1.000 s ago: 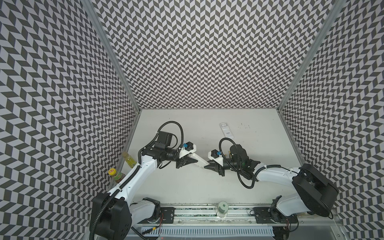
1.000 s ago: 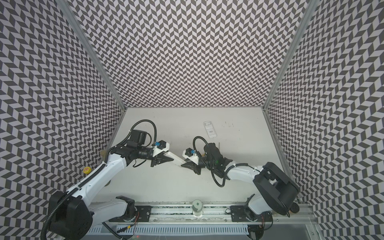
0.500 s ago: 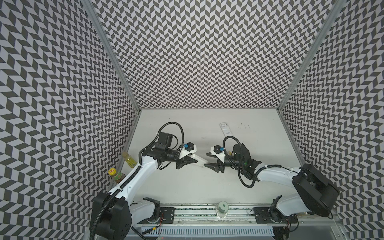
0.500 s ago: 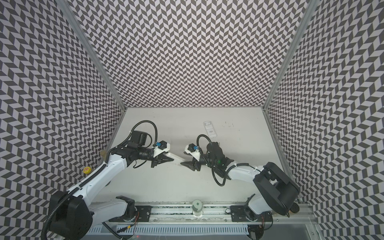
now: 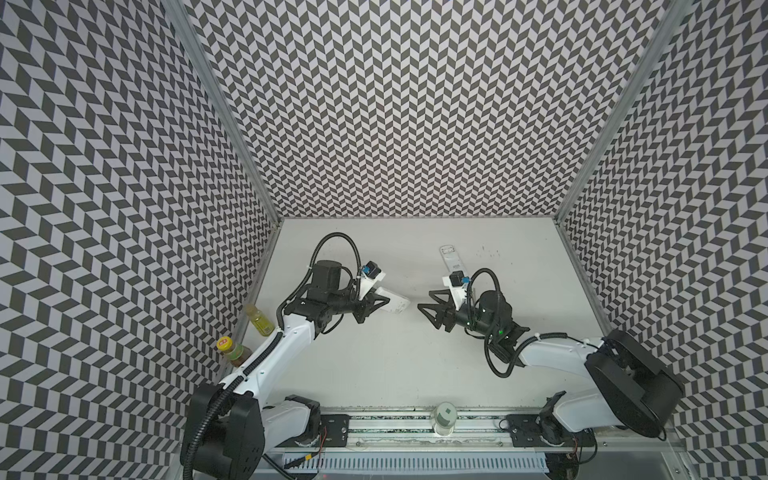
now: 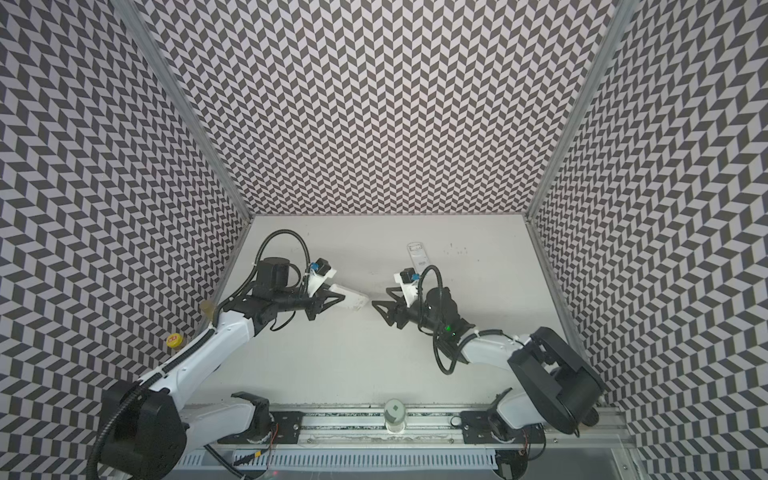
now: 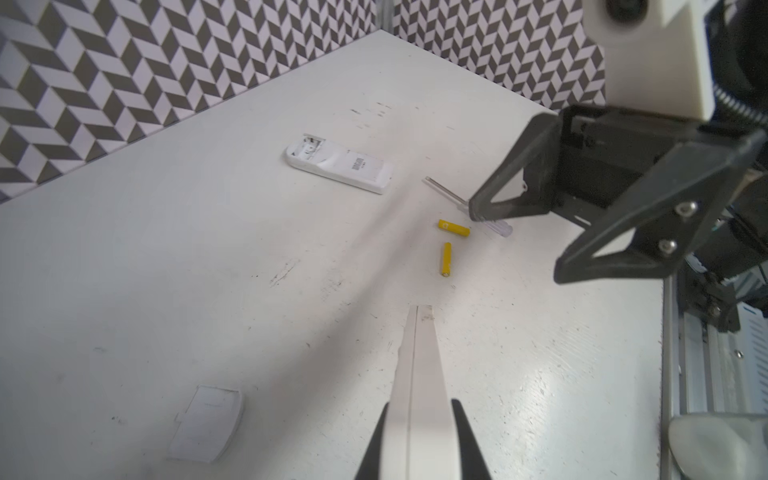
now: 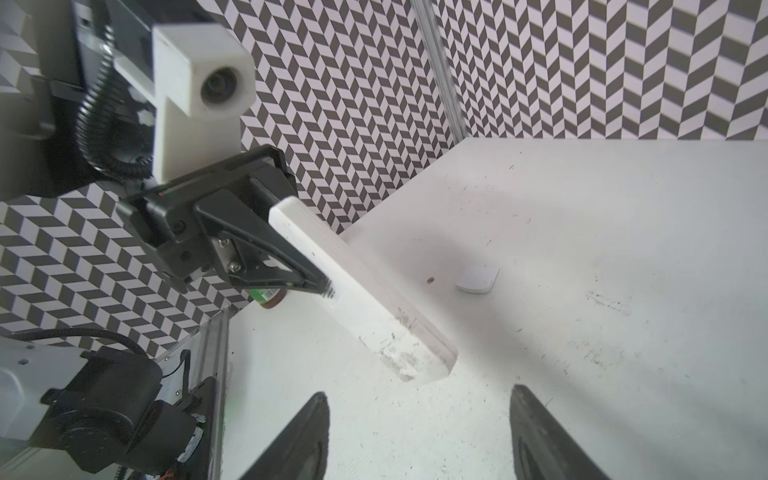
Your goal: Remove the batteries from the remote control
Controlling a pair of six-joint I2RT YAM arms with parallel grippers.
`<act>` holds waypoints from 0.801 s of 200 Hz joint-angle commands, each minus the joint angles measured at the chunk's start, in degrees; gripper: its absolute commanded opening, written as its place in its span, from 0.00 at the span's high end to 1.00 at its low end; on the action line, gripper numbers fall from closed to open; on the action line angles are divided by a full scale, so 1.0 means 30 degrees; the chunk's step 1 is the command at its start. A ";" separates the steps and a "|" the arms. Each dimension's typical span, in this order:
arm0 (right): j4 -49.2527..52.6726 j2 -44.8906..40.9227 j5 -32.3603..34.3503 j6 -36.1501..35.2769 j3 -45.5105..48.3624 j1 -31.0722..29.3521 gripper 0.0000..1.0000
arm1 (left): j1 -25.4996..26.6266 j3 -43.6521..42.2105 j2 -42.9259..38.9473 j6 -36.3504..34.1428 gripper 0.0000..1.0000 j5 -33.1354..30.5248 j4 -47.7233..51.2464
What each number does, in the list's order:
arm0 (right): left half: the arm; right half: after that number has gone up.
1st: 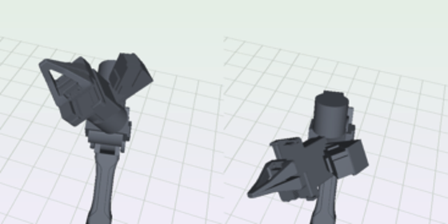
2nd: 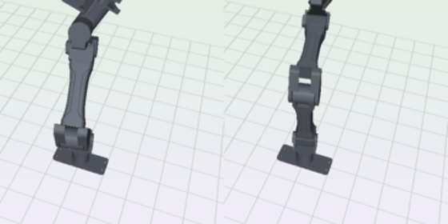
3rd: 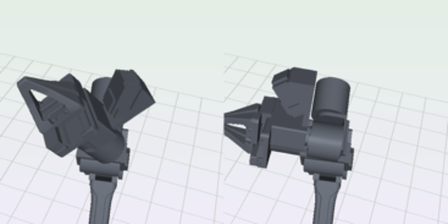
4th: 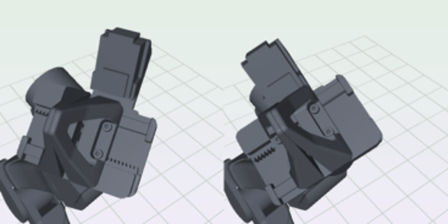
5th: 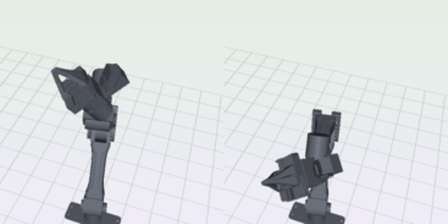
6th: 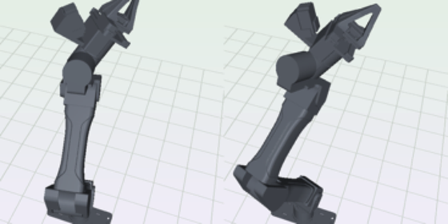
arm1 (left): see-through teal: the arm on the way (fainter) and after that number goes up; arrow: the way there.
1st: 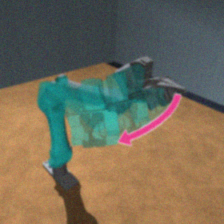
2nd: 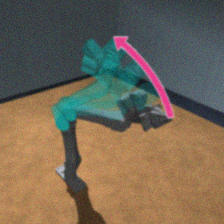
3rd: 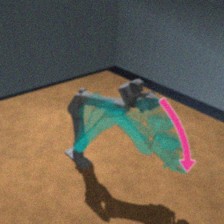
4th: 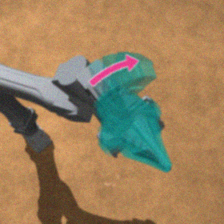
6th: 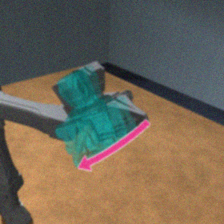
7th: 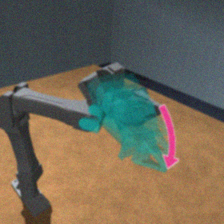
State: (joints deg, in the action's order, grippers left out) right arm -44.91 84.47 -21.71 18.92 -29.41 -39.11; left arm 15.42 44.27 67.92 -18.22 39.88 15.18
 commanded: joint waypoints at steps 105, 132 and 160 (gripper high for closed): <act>-0.4985 0.5280 -0.3849 0.6022 -0.2537 0.0461 0.30 | -0.0885 -0.0139 -0.0112 0.6069 1.00 0.3037 -0.3672; -0.7240 0.5751 -0.4515 0.6843 -0.2219 0.0471 0.33 | -0.0921 -0.0546 -0.0030 0.6221 1.00 0.4118 -0.4288; -0.7354 0.5742 -0.4959 0.7108 -0.2669 0.0472 0.35 | -0.0936 -0.0532 -0.0011 0.6199 1.00 0.4912 -0.4354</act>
State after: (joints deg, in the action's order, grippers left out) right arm -60.16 101.21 -33.80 37.78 -36.36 -37.95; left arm 12.82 42.78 67.92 -0.47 49.91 5.50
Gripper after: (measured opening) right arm 0.660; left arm 0.158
